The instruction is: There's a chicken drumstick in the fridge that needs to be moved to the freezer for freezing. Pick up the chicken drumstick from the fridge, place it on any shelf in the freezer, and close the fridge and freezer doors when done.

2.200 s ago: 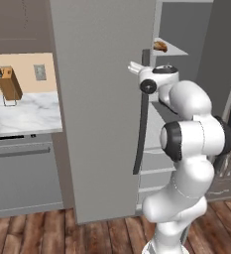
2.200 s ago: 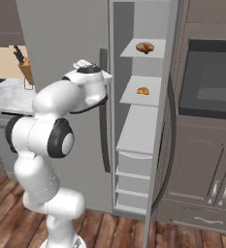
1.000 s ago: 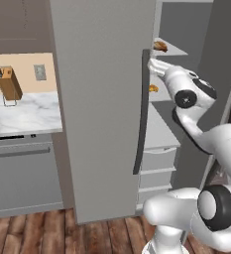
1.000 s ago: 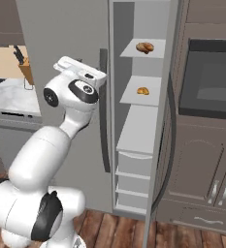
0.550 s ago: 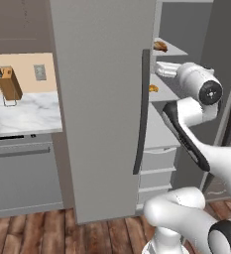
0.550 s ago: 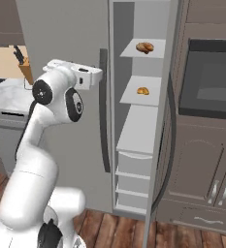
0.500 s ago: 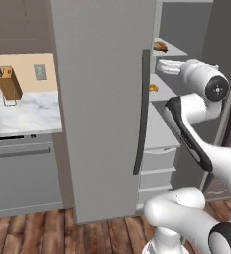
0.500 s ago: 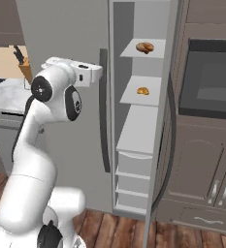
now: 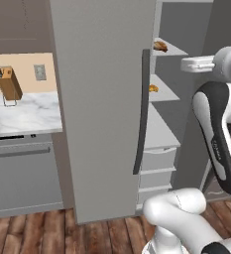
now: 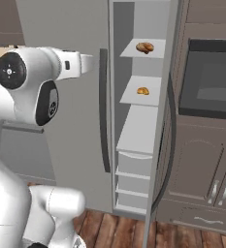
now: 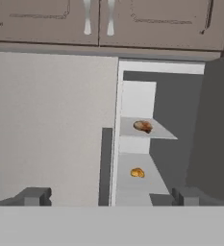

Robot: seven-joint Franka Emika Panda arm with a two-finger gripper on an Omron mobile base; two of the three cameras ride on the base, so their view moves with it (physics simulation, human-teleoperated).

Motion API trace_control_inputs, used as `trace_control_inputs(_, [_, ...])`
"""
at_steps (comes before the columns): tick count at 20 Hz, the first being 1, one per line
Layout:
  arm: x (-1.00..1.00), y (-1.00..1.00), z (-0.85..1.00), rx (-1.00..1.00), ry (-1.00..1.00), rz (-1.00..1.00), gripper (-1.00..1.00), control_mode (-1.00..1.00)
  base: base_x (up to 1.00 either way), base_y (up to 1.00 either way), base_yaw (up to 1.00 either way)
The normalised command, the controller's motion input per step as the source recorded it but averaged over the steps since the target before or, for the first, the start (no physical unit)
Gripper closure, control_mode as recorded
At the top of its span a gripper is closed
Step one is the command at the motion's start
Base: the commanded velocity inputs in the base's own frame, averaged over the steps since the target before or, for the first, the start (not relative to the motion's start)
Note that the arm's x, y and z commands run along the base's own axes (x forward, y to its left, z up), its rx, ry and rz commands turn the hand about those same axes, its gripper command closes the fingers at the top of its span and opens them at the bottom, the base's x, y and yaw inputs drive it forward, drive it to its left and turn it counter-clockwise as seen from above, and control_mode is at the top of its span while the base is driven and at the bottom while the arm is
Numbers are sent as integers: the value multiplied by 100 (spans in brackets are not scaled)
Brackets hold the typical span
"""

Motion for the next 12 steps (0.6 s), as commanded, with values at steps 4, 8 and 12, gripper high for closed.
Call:
trace_control_inputs(4, [-18,0,-91,-12,1,0,-100,-100,0,0,0])
trace_control_inputs(8, [-42,0,-70,-3,-6,2,-100,-100,0,0,0])
trace_control_inputs(12, [-42,-10,-46,-4,-12,1,-100,-100,0,0,0])
